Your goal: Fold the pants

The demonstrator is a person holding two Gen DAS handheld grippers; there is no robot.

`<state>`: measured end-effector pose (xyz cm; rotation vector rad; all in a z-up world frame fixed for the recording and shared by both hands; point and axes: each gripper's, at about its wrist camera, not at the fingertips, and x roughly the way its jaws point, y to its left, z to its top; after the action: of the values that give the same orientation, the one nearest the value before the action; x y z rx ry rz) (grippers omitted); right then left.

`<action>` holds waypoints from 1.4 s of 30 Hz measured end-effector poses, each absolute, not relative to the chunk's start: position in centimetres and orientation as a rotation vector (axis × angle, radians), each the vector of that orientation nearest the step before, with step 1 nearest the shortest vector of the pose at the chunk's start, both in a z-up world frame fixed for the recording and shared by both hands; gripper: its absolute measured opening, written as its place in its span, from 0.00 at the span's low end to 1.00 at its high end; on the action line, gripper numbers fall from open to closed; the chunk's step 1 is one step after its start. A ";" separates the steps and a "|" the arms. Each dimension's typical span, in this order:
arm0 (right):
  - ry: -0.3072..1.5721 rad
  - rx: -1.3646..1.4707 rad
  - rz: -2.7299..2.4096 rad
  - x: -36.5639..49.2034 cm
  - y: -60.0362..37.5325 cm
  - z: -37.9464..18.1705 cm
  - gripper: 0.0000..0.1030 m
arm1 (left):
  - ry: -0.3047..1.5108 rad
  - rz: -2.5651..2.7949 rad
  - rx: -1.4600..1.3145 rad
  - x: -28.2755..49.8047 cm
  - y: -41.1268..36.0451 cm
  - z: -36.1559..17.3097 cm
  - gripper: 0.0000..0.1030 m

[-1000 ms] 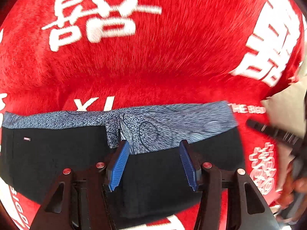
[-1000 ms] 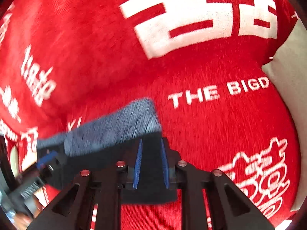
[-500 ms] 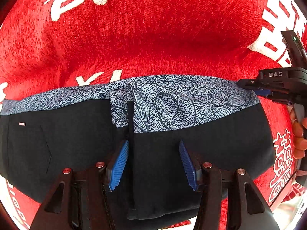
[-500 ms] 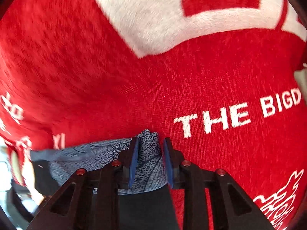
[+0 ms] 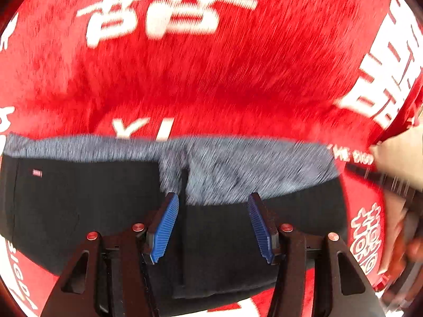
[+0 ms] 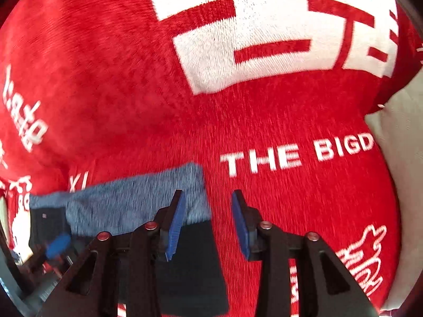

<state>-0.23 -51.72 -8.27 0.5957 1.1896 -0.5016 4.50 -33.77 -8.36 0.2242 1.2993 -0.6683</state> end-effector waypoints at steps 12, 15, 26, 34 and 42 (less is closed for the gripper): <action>1.205 0.585 -0.428 -2.7 -48.0 -7.9 0.39 | 1.363 -0.487 0.278 7.2 -32.7 -12.6 0.61; 1.212 0.573 -0.411 -2.8 -47.2 -7.9 0.39 | 1.346 -0.497 0.324 6.2 -32.6 -12.5 0.61; 1.216 0.542 -0.368 -3.3 -44.8 -7.6 0.39 | 1.315 -0.475 0.251 5.5 -31.1 -8.3 0.61; 1.258 0.561 -0.348 -3.5 -44.2 -9.9 0.45 | 1.350 -0.451 0.326 4.3 -31.3 -12.3 0.79; 1.251 0.538 -0.332 -2.4 -43.5 -11.4 0.59 | 1.361 -0.452 0.322 4.2 -31.1 -12.2 0.79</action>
<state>-2.41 -43.53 -11.37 0.5380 1.2510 -0.3320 4.17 -31.12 -12.24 0.3219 1.3605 -0.4518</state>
